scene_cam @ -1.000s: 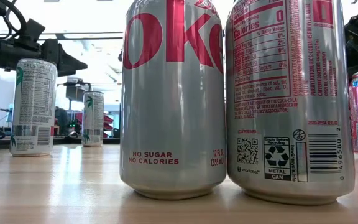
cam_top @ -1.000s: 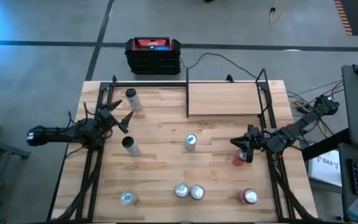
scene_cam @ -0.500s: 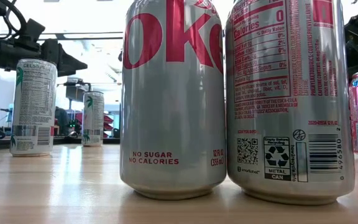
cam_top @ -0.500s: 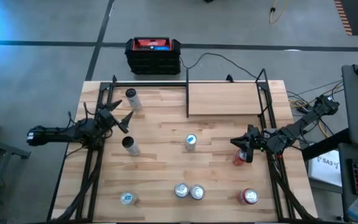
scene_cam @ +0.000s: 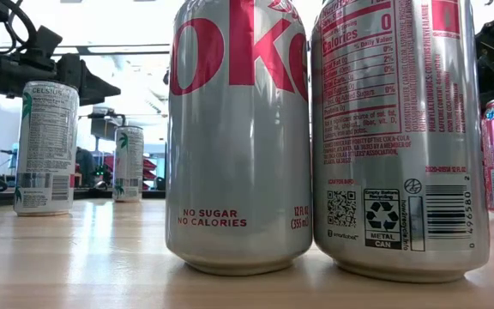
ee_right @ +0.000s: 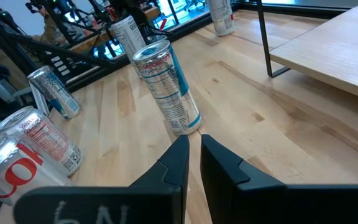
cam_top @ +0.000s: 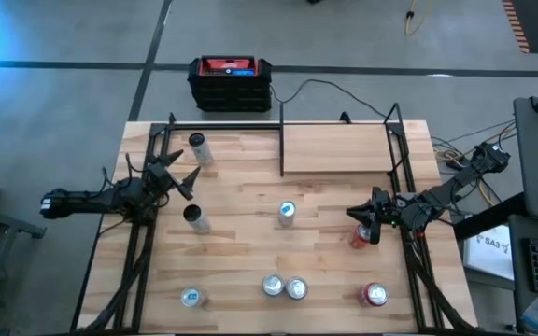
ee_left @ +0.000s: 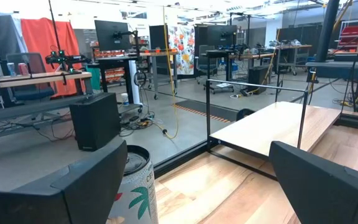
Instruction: Place canned beverage on shelf
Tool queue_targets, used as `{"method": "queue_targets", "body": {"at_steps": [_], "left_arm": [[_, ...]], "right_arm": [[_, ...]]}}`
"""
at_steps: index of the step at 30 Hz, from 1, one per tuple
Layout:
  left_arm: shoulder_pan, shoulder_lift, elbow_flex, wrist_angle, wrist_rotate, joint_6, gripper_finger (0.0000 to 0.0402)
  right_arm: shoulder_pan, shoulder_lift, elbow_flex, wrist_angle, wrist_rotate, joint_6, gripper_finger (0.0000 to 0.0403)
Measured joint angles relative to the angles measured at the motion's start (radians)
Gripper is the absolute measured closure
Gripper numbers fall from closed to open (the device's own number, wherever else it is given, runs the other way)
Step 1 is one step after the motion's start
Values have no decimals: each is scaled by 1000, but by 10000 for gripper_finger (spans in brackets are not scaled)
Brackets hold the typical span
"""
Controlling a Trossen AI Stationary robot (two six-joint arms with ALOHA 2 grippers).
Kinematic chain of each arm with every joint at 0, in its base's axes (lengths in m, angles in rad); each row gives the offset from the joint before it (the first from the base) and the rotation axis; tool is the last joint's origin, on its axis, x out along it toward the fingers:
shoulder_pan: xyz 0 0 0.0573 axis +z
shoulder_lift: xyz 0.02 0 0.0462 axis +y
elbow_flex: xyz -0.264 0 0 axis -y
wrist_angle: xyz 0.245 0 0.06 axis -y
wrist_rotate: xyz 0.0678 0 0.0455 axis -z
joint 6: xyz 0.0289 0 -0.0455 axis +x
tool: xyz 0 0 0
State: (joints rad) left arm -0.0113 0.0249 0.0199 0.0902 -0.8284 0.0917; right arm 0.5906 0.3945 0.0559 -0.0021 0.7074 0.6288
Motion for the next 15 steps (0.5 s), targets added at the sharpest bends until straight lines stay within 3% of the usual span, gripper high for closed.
{"method": "queue_targets", "body": {"at_steps": [9,12,15], "left_arm": [[0,0,0,39,3,0,24],[0,0,0,150,54,5,24],[-1,0,0,372,127,4,24]], "right_arm": [[0,0,0,0,0,0,374],[0,0,0,0,0,0,374],[0,0,0,0,0,0,374]]}}
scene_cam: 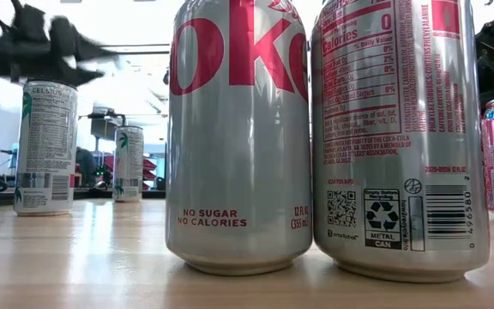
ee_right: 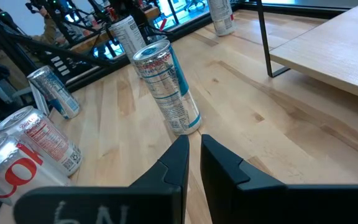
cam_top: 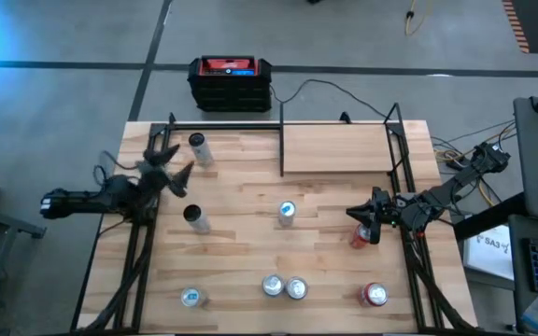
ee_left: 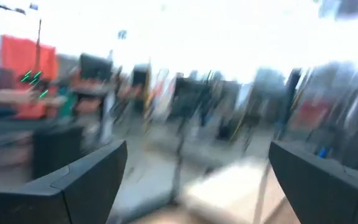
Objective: Place canned beverage on shelf
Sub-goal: Put the top white pink soda can on the shelf
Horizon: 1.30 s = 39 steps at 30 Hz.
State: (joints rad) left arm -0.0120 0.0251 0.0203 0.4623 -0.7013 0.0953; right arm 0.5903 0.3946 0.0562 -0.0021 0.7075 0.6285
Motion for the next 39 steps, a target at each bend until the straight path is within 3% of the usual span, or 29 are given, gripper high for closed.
{"method": "queue_targets", "body": {"at_steps": [2,5,8,12,15,19,23,32,39], "left_arm": [[0,0,26,127,63,-10,24],[0,0,127,139,85,-10,24],[0,33,268,-5,84,26,24],[0,162,499,-337,70,42,24],[0,304,669,-517,-24,-35,24],[1,503,864,-732,-266,-134,24],[1,681,1023,-955,-437,-378,24],[36,1005,1346,-1431,-398,-838,24],[154,1204,1580,-1547,-300,-891,24]], "right_arm": [[0,0,0,0,0,0,374],[0,0,0,0,0,0,374],[0,0,0,0,0,0,374],[0,0,0,0,0,0,374],[0,0,0,0,0,0,374],[0,0,0,0,0,0,374],[0,0,0,0,0,0,374],[0,0,0,0,0,0,374],[0,0,0,0,0,0,374]]}}
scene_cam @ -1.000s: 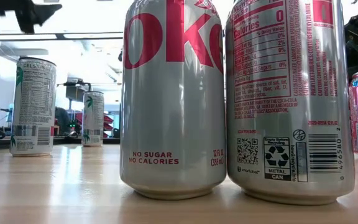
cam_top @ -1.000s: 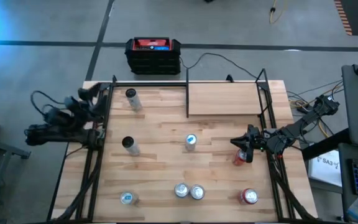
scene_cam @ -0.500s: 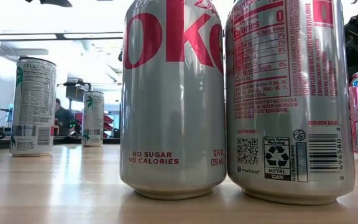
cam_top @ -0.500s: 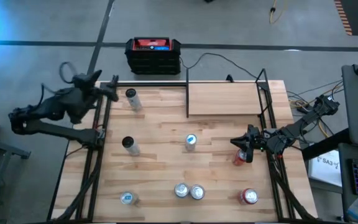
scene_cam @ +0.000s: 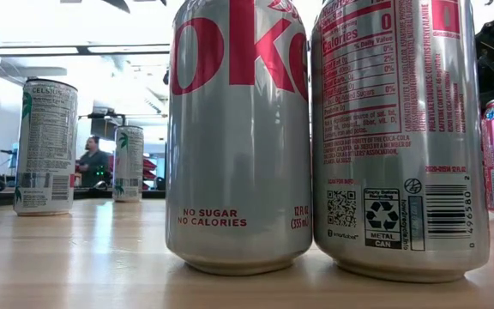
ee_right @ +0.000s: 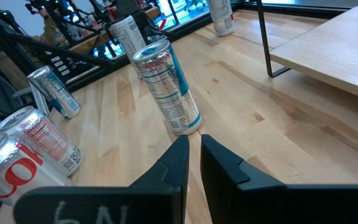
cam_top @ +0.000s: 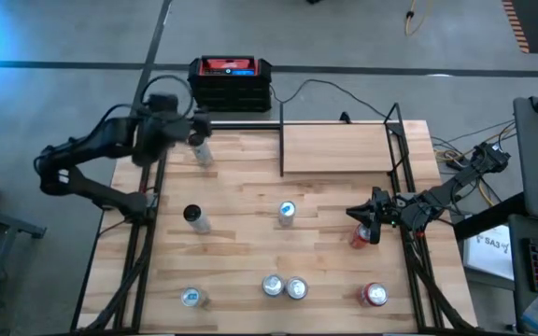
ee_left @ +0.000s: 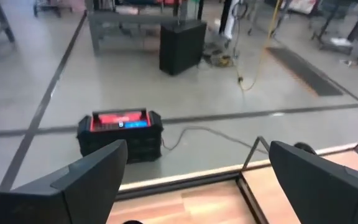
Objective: Place canned beverage on shelf
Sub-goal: Put the top white pink soda can on the shelf
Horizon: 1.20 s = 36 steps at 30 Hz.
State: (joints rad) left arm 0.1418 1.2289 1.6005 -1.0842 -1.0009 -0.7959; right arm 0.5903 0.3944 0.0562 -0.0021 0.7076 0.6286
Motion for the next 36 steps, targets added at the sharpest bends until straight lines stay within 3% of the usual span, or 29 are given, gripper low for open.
{"method": "queue_targets", "body": {"at_steps": [3,7,11,18,22,36], "left_arm": [[76,79,104,-118,156,-12,24],[188,193,207,-341,409,-181,24],[300,285,262,-459,645,-270,24],[495,349,264,-488,960,-244,24],[557,353,191,-489,1019,-225,24],[639,340,35,-459,992,-177,24]], "right_arm": [[0,0,0,0,0,0,374],[0,0,0,0,0,0,374],[0,0,0,0,0,0,374],[0,0,0,0,0,0,374],[0,0,0,0,0,0,374],[0,0,0,0,0,0,374]]}}
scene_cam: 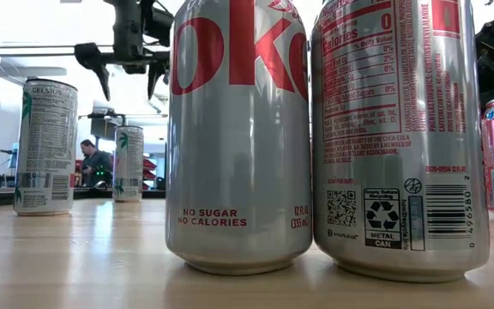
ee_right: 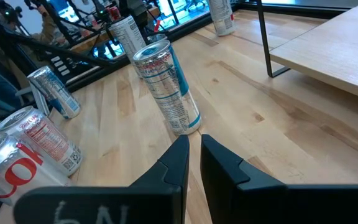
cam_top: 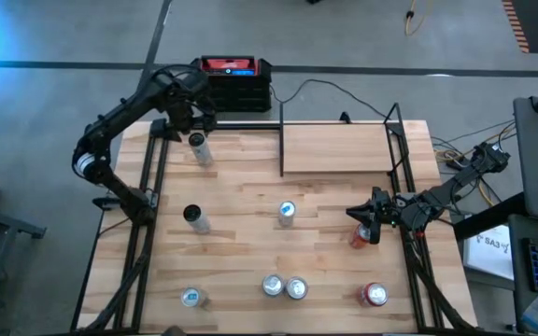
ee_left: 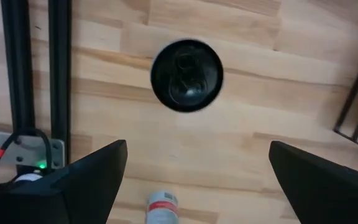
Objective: Place canned beverage on shelf
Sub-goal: Put the top white pink soda can on the shelf
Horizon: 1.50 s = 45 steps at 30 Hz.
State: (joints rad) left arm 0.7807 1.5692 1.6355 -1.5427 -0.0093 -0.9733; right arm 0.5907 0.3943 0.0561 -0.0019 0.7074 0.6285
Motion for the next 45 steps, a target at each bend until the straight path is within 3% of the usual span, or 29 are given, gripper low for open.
{"method": "queue_targets", "body": {"at_steps": [14,28,34,42,45], "left_arm": [[26,13,-193,176,-44,30,24],[60,100,-207,232,-46,104,29],[60,101,-207,234,-33,118,68],[60,101,-207,241,-34,119,159],[59,100,-207,242,-33,81,160]], "right_arm": [[0,0,0,0,0,0,374],[0,0,0,0,0,0,374],[0,0,0,0,0,0,374],[0,0,0,0,0,0,374],[0,0,0,0,0,0,374]]}}
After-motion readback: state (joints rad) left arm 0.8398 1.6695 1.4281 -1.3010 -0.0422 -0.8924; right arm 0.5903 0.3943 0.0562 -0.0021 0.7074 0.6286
